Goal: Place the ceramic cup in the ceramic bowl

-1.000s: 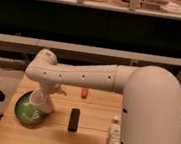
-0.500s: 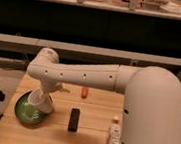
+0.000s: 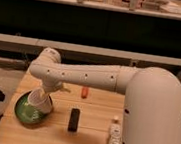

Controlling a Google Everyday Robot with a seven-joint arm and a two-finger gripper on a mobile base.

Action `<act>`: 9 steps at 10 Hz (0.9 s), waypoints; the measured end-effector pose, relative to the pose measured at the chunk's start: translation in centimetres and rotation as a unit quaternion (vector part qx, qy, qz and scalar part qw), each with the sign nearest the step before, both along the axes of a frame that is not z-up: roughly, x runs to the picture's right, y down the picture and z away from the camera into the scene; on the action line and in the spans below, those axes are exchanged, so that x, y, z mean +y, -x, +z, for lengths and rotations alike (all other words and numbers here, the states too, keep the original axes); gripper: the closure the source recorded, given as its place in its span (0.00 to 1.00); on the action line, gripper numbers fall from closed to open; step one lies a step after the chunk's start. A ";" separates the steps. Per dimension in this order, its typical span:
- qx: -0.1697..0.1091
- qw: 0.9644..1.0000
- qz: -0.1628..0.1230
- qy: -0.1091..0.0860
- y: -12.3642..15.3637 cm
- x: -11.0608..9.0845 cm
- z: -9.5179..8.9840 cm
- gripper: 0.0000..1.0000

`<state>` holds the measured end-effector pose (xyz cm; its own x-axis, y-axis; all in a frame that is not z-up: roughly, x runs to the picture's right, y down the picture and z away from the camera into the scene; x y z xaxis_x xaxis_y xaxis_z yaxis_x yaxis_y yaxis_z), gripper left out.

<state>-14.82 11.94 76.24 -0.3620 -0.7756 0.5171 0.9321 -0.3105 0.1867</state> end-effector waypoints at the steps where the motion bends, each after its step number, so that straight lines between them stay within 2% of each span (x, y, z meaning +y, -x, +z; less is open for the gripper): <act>1: -0.001 1.000 0.001 0.000 -0.1 -0.1 0.1 0.20; 9: -0.010 1.000 0.007 0.003 -0.4 -0.4 0.9 0.20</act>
